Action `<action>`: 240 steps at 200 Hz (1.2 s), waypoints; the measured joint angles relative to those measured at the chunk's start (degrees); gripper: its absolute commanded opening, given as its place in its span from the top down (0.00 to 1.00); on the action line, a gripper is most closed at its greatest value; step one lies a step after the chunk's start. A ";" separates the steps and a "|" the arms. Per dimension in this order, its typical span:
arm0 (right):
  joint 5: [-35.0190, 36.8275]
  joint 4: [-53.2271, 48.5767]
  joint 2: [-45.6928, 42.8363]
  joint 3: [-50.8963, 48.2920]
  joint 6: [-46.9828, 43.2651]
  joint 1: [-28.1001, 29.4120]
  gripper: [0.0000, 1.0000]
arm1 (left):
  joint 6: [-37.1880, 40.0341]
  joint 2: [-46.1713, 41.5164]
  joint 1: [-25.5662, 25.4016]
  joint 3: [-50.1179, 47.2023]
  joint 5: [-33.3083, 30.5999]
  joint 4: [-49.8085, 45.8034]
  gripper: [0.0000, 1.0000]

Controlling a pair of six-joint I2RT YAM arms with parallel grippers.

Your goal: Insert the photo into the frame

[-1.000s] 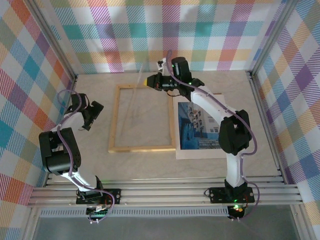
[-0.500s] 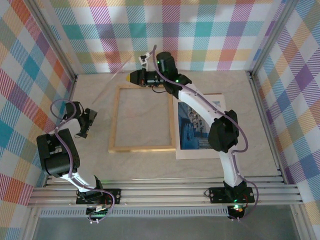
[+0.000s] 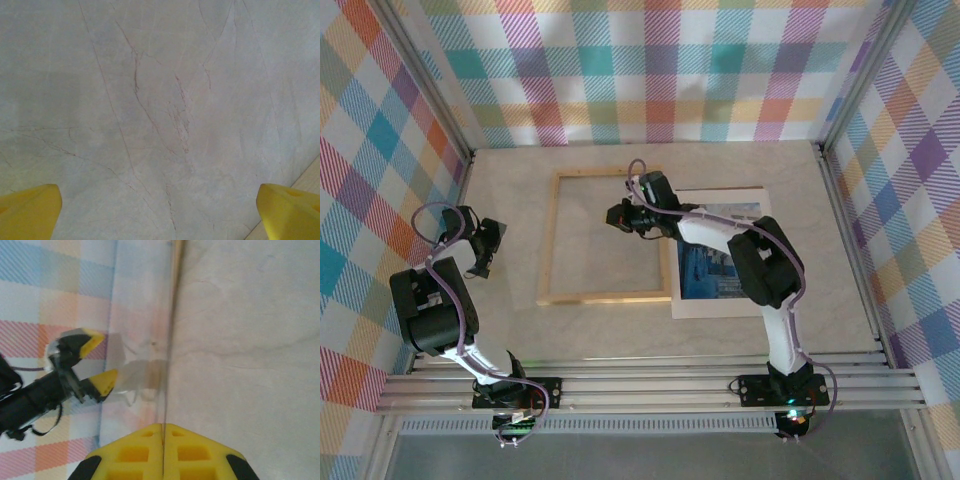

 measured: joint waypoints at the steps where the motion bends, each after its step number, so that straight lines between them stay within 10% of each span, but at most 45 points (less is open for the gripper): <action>1: 0.26 0.24 -0.11 -0.33 0.11 0.00 1.00 | 0.00 0.00 0.00 0.00 0.07 0.00 0.00; 240: 8.20 4.24 -8.07 -14.08 1.36 -4.15 1.00 | 4.96 3.17 -6.95 3.37 4.90 -0.57 0.00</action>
